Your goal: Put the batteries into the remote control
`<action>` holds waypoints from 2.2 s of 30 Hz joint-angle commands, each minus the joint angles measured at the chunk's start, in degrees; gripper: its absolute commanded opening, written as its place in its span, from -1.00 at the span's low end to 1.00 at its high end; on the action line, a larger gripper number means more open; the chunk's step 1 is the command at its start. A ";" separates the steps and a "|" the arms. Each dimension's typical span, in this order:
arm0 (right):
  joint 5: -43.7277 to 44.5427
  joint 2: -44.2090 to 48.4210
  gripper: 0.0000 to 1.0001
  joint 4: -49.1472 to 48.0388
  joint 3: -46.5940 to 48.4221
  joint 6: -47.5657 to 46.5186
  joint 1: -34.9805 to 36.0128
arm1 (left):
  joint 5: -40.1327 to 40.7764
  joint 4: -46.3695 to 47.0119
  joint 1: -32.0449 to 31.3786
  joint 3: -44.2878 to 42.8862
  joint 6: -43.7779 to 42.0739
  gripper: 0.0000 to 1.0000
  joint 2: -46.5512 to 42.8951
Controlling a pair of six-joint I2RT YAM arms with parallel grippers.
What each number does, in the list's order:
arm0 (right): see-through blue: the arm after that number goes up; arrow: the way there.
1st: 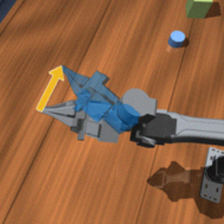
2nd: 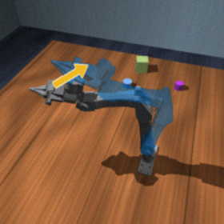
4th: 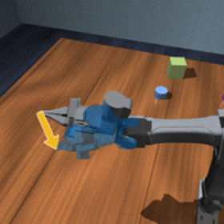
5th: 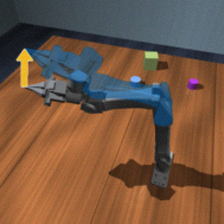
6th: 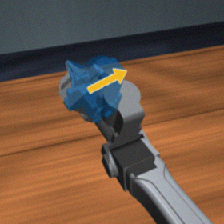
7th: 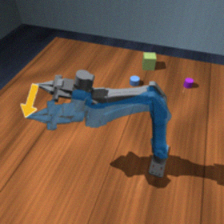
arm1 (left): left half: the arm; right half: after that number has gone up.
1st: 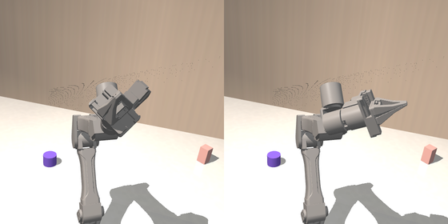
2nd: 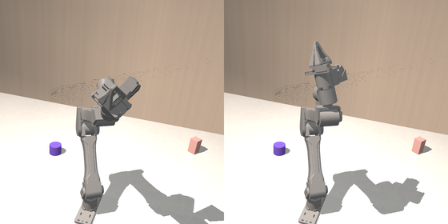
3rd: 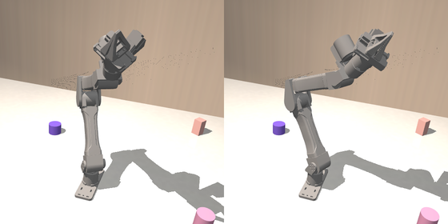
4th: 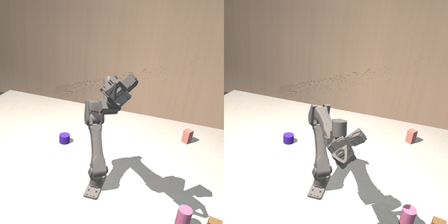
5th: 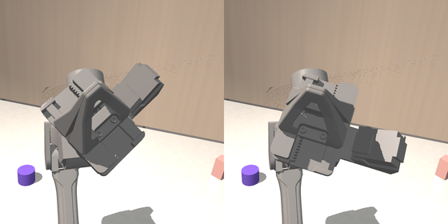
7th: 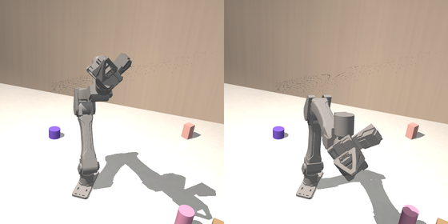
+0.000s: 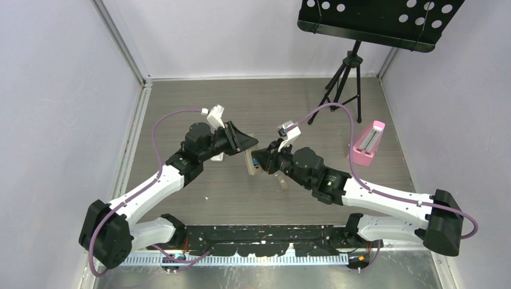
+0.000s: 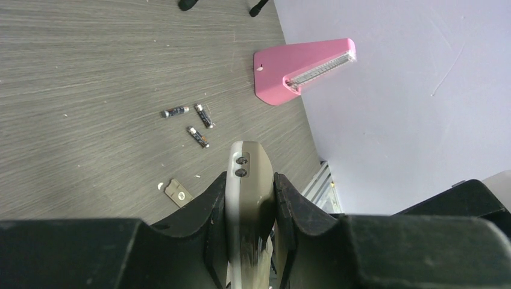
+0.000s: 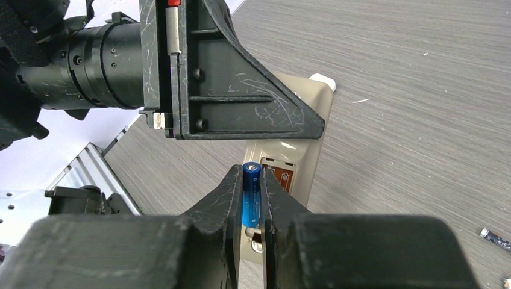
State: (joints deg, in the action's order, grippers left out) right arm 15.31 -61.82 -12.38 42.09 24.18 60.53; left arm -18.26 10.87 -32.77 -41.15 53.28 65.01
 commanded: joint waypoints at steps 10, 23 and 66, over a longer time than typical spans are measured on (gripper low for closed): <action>7.70 -1.08 -0.81 -10.71 -3.36 -6.37 2.71 | -3.15 -1.73 0.22 -5.08 4.47 -1.00 -1.80; 7.10 -1.44 -0.67 -10.62 -4.62 -7.29 3.01 | -4.28 -1.41 0.17 -5.35 5.03 -1.00 -0.68; 20.43 11.23 0.86 1.68 -12.12 63.12 2.92 | 0.36 0.93 1.66 -4.44 1.81 -1.00 1.73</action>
State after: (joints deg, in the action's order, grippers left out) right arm 32.36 -50.13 -8.12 31.51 67.72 63.53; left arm -19.14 7.03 -31.38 -43.81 55.29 66.74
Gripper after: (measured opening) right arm 0.929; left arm 0.284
